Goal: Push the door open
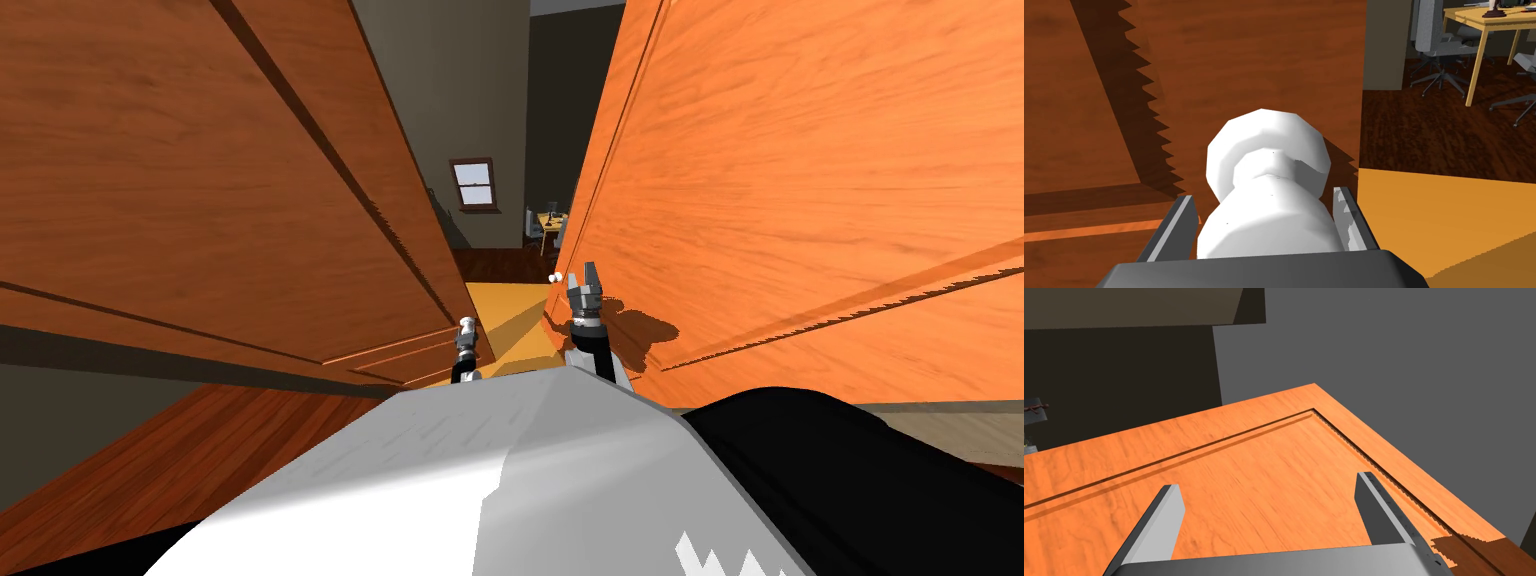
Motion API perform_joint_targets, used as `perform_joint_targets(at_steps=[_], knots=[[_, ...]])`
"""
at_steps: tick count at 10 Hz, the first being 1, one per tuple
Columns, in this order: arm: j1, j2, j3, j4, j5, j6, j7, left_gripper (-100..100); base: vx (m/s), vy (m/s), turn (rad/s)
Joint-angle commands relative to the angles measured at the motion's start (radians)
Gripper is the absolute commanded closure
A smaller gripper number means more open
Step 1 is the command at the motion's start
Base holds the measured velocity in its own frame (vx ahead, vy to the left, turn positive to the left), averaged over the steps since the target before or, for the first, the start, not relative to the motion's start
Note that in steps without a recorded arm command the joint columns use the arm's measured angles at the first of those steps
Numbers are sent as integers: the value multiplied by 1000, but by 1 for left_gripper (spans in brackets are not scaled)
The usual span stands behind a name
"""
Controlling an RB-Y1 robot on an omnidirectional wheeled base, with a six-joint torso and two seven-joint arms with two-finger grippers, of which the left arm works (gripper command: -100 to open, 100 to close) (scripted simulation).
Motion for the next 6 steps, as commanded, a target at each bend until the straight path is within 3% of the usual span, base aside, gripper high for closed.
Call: perform_joint_targets(at_steps=[1, 6], knots=[[-5, 6, 31, 7, 11, -10, -5, 100, 141, -69, 59], [-12, -18, 87, 19, 30, -18, -21, 100, 173, -75, 62]])
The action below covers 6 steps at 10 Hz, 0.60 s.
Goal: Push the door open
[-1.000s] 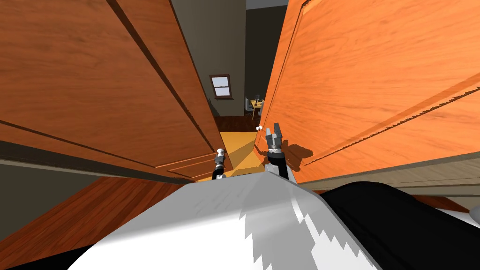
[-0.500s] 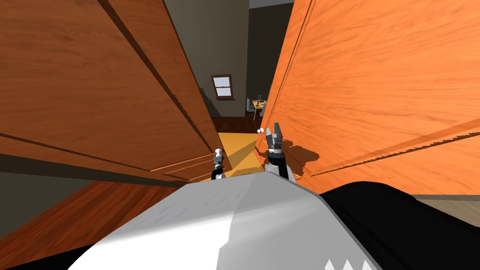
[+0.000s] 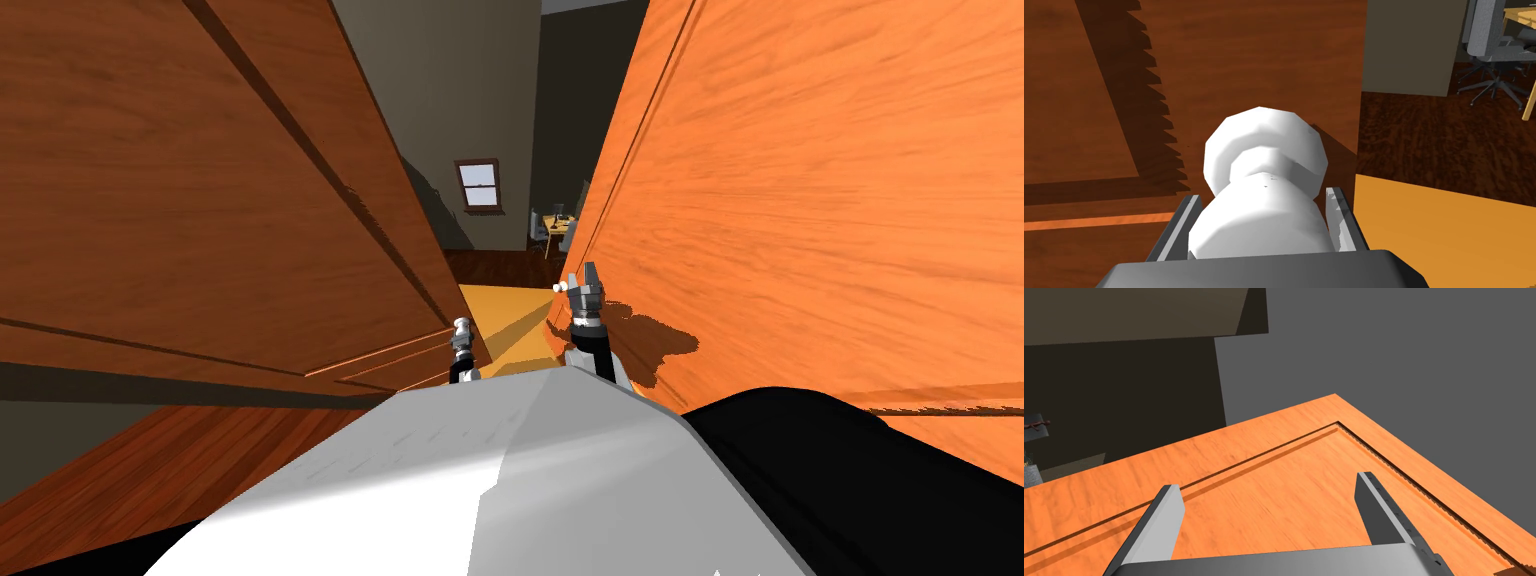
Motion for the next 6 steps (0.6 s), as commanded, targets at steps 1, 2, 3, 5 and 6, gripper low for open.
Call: perform_joint_targets(at_steps=[1, 2, 3, 5, 6], knots=[[-10, -2, 21, 9, 7, -12, -2, 100, 174, -57, 57], [-11, -8, 30, 11, 10, -13, -4, 100, 179, -56, 34], [-5, -5, 20, 10, 7, -8, -3, 100, 85, -26, 22], [-21, 11, 35, 28, 23, -19, -5, 100, 151, -7, 54], [-25, 15, 40, 34, 28, -23, -6, 100, 184, -33, 72]])
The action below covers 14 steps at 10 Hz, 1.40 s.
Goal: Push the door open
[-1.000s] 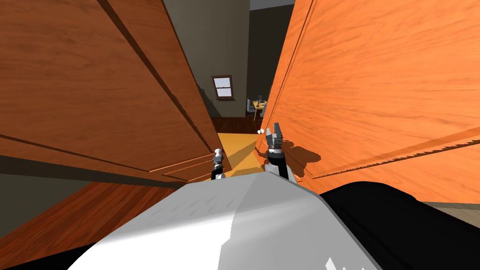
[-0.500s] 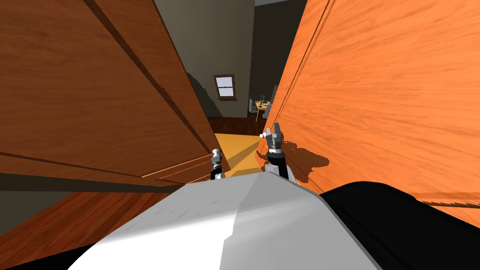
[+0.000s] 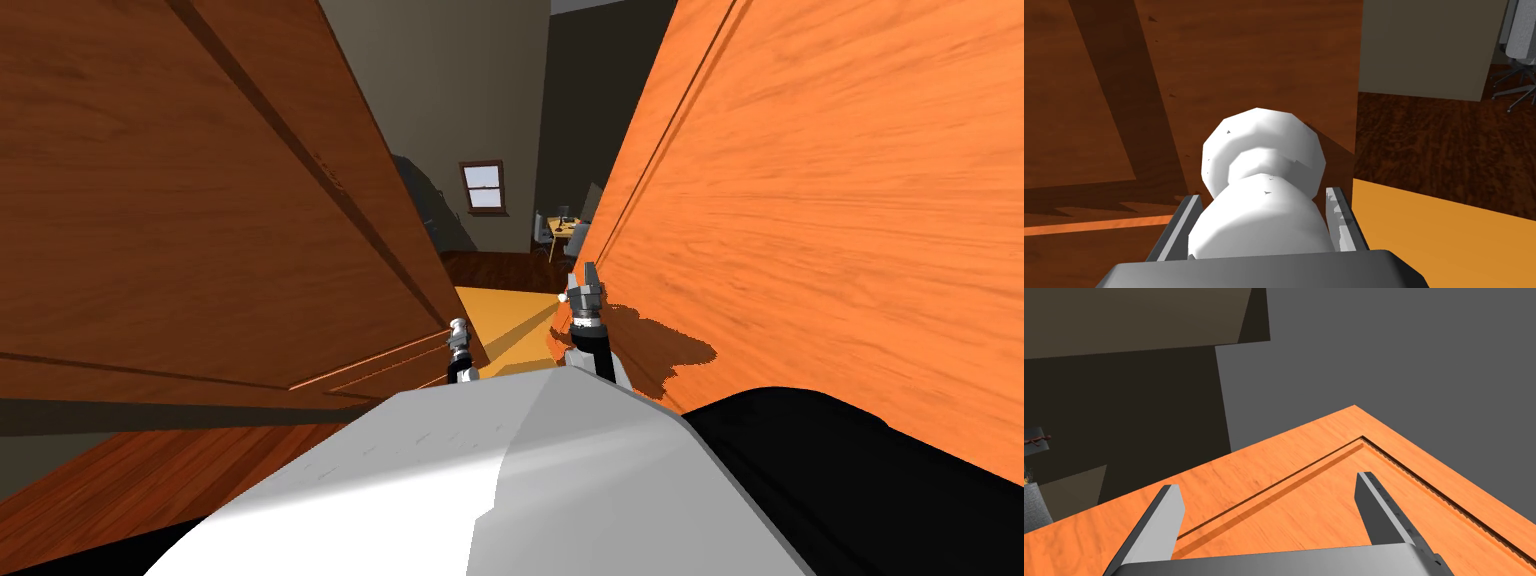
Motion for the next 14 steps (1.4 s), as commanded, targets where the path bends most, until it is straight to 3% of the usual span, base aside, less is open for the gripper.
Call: perform_joint_targets(at_steps=[1, 5, 7, 14], knots=[[-12, 18, 14, 11, 11, -17, 5, 100, 178, -28, 55], [-44, 35, 42, 54, 46, -39, -1, 100, 213, -19, 97], [-44, 35, 42, 54, 46, -39, -1, 100, 113, -2, 3], [-102, 41, 93, 132, 111, -80, -13, 100, 171, -20, 98]])
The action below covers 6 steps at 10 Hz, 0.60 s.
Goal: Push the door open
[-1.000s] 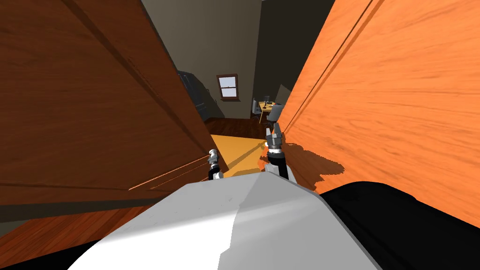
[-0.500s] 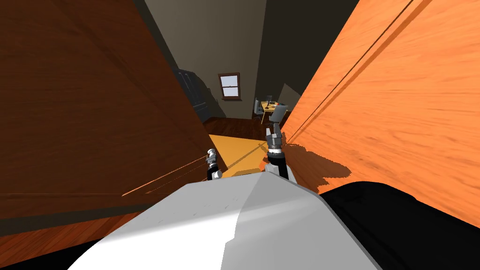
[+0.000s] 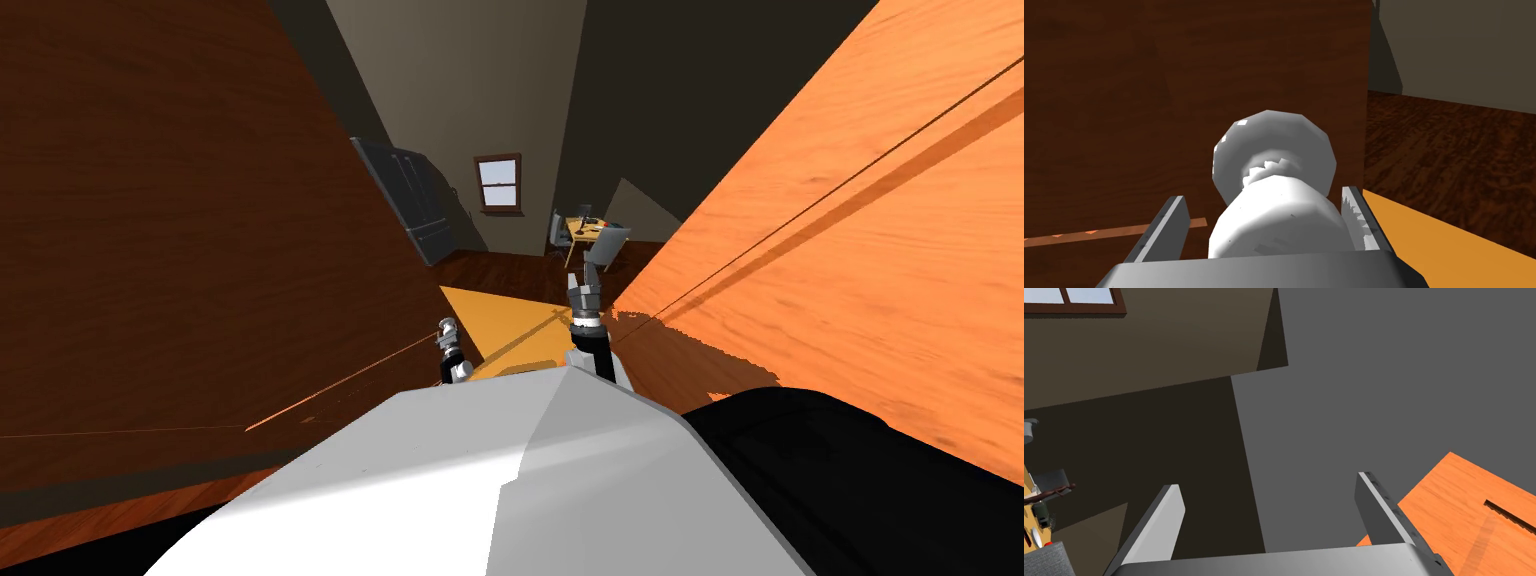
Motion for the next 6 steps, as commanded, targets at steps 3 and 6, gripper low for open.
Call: perform_joint_targets(at_steps=[3, 6], knots=[[-36, 9, 40, 50, 39, -35, 0, 100, 223, -20, 107], [-52, 2, 53, 71, 57, -46, -3, 100, 121, -24, 48]])
